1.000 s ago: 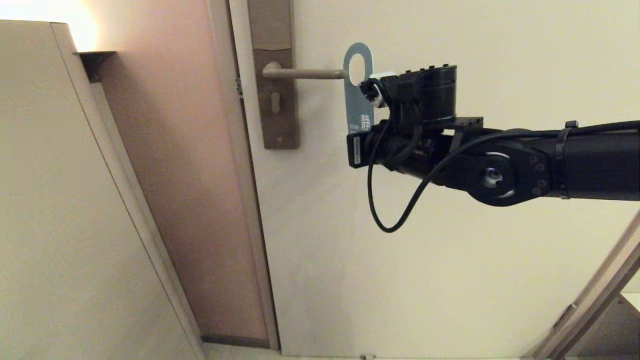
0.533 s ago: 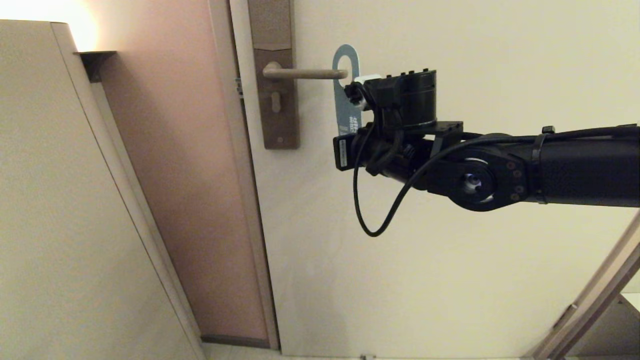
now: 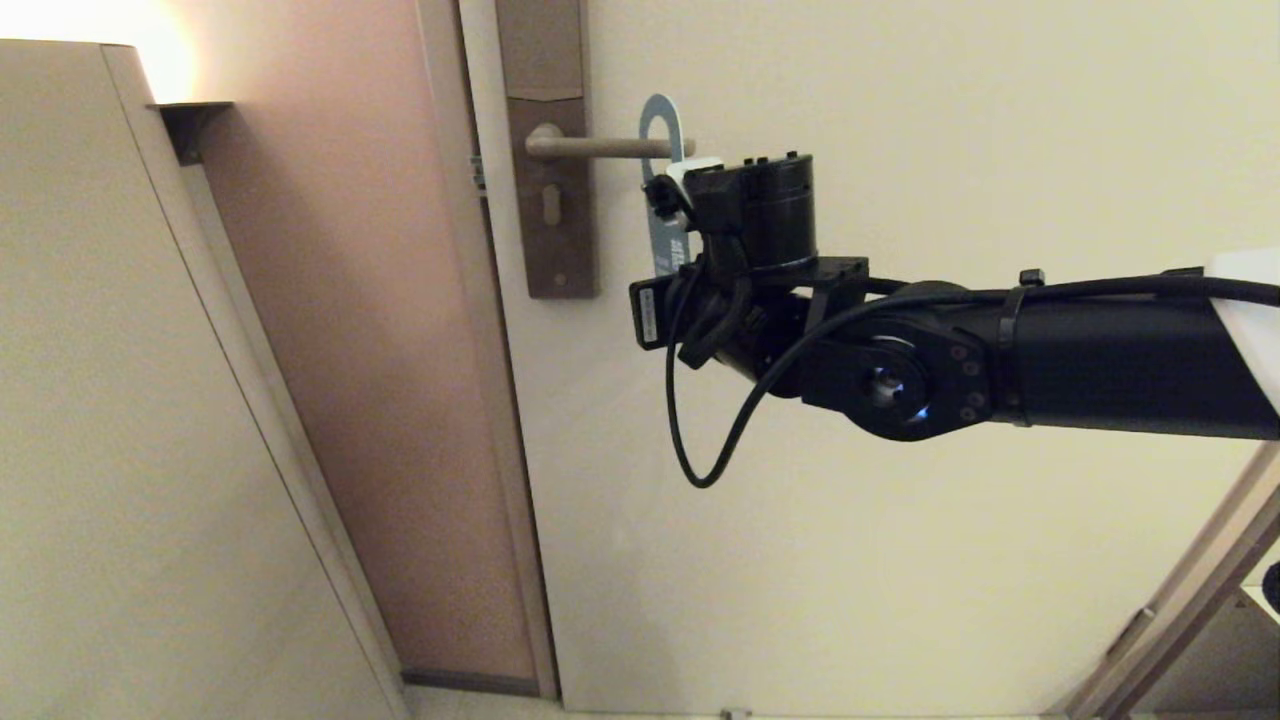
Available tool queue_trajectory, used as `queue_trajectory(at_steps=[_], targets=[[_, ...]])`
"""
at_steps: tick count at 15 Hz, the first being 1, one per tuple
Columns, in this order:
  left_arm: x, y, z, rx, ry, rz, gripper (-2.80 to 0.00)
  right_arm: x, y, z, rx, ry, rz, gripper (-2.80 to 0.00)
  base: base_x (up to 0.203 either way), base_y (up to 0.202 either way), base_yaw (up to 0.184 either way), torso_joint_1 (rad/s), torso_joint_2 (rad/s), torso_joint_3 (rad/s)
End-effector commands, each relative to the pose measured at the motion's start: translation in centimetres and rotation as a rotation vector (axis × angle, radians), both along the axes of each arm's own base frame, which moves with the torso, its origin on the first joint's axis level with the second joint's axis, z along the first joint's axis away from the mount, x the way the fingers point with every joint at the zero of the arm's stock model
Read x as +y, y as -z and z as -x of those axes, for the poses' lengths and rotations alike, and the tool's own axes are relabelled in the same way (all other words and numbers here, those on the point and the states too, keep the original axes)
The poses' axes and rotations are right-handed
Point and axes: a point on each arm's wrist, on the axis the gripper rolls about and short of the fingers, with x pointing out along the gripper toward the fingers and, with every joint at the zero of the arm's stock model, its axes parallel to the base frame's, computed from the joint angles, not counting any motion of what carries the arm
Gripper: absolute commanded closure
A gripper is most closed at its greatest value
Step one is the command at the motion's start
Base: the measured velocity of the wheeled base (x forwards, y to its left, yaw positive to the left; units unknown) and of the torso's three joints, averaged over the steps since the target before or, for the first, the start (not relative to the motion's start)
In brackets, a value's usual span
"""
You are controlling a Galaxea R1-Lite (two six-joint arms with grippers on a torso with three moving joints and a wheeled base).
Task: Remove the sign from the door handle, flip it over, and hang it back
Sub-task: Hang the sign back with the other side facing out
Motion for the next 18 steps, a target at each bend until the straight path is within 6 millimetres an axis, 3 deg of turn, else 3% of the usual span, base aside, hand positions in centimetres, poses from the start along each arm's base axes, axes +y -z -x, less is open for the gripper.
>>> queue_trajectory(at_steps=[1, 11, 18], targets=[[0.0, 0.0, 0.0, -0.001, 0.000, 0.000, 0.00, 1.2, 0.5, 0.2, -0.002, -0.002, 0.006, 0.00, 0.000, 0.000, 0.000, 0.000, 0.00, 0.000], [0.0, 0.0, 0.0, -0.001, 0.000, 0.000, 0.00, 4.1, -0.1, 1.0, 0.032, 0.111, 0.012, 0.00, 0.000, 0.000, 0.000, 0.000, 0.00, 0.000], [0.0, 0.0, 0.0, -0.001, 0.000, 0.000, 0.00, 4.8, 1.4, 1.4, 0.068, 0.275, 0.021, 0.00, 0.000, 0.000, 0.000, 0.000, 0.00, 0.000]])
